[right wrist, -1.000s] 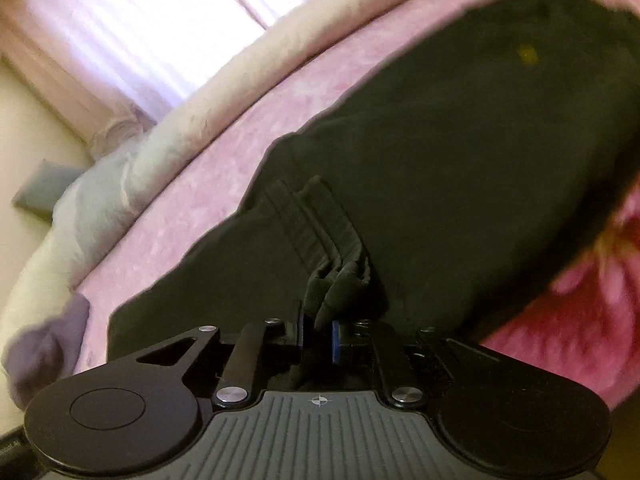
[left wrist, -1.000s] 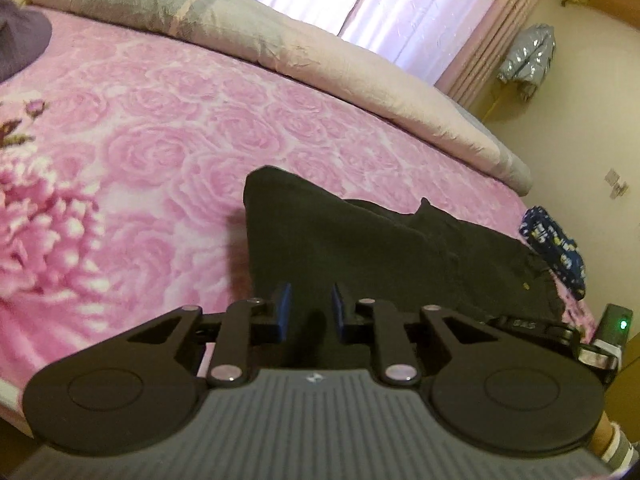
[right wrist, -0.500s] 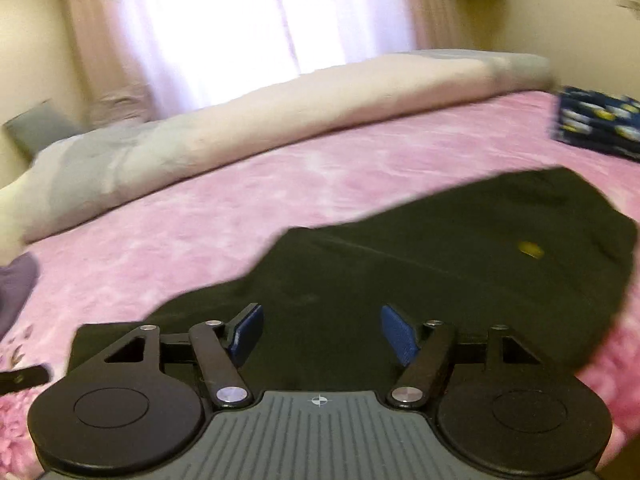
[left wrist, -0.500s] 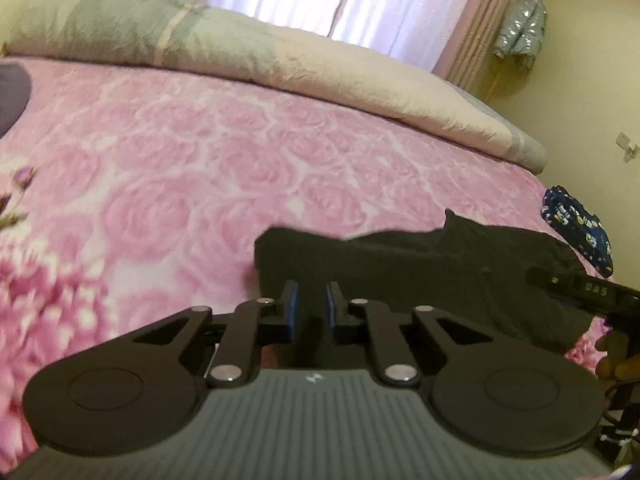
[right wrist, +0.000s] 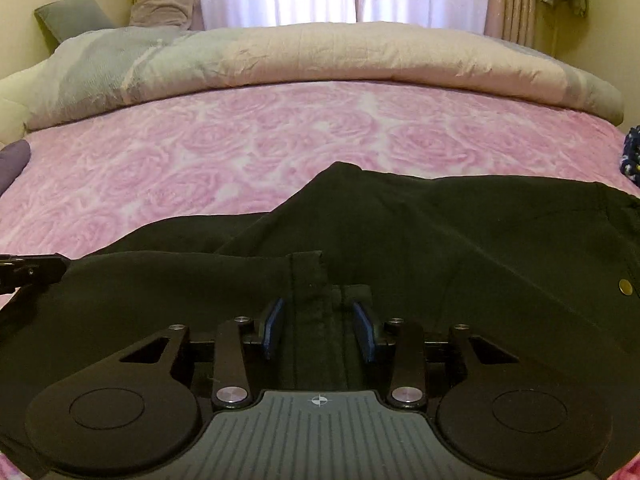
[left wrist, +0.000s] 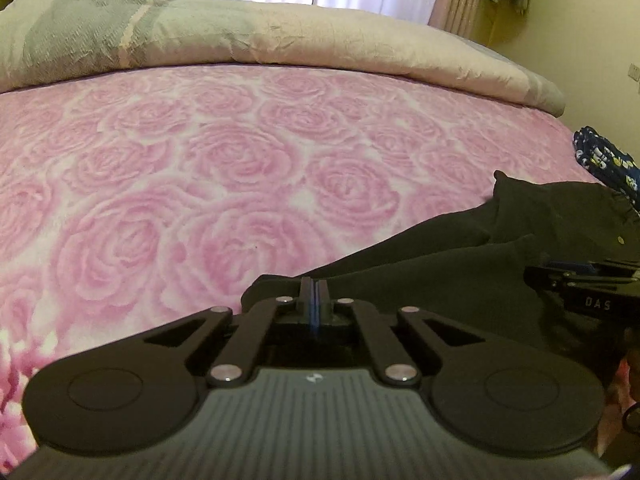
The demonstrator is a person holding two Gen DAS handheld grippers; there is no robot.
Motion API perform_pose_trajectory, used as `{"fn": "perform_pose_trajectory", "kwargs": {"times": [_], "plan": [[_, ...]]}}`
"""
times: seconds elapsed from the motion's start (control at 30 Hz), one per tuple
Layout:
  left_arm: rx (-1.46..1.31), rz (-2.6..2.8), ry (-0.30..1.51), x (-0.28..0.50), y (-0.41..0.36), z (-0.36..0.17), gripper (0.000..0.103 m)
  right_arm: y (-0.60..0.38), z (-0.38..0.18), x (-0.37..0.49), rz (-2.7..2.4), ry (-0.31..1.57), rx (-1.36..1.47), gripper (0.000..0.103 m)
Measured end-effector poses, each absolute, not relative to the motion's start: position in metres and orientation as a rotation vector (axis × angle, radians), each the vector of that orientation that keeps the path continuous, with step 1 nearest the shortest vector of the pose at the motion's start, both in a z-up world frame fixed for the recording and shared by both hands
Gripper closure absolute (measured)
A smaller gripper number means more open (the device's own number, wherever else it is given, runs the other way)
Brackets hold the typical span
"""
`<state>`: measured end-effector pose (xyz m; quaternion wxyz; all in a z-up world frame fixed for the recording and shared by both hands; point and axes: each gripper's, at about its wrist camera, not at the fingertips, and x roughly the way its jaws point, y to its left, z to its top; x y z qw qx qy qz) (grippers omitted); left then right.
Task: Fold clothes
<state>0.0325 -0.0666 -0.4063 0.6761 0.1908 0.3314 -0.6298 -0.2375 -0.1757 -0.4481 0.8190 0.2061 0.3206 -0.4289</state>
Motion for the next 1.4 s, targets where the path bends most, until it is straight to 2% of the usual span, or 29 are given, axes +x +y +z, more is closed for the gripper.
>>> {"fn": "perform_pose_trajectory", "kwargs": {"times": [0.3, 0.6, 0.67, 0.77, 0.8, 0.83, 0.9, 1.1, 1.4], "plan": [[0.416, -1.441, 0.796, 0.005, 0.014, -0.372, 0.103, -0.125, -0.402, -0.293, -0.858, 0.605, 0.464, 0.065], [0.417, -1.275, 0.916, -0.01, 0.028, -0.39, 0.101, -0.1, -0.424, -0.28, -0.844, 0.768, 0.398, 0.065], [0.461, -1.209, 0.899, -0.019, 0.026, -0.381, 0.098, -0.104, -0.419, -0.283, -0.843, 0.766, 0.449, 0.065], [0.51, -1.131, 0.863, -0.032, 0.034, -0.369, 0.08, -0.101, -0.41, -0.295, -0.845, 0.745, 0.517, 0.064], [0.52, -1.124, 0.861, -0.036, 0.037, -0.366, 0.078, -0.099, -0.409, -0.3, -0.848, 0.742, 0.534, 0.055], [0.527, -1.123, 0.862, -0.04, 0.04, -0.364, 0.077, -0.095, -0.408, -0.305, -0.856, 0.742, 0.539, 0.037], [0.544, -1.117, 0.858, -0.048, 0.047, -0.361, 0.073, -0.086, -0.408, -0.313, -0.878, 0.734, 0.536, 0.026], [0.578, -1.121, 0.818, -0.075, 0.066, -0.348, 0.064, -0.07, -0.399, -0.333, -0.932, 0.728, 0.542, 0.026], [0.578, -1.17, 0.755, -0.103, 0.097, -0.33, 0.063, -0.046, -0.376, -0.361, -0.997, 0.682, 0.525, 0.026]]}}
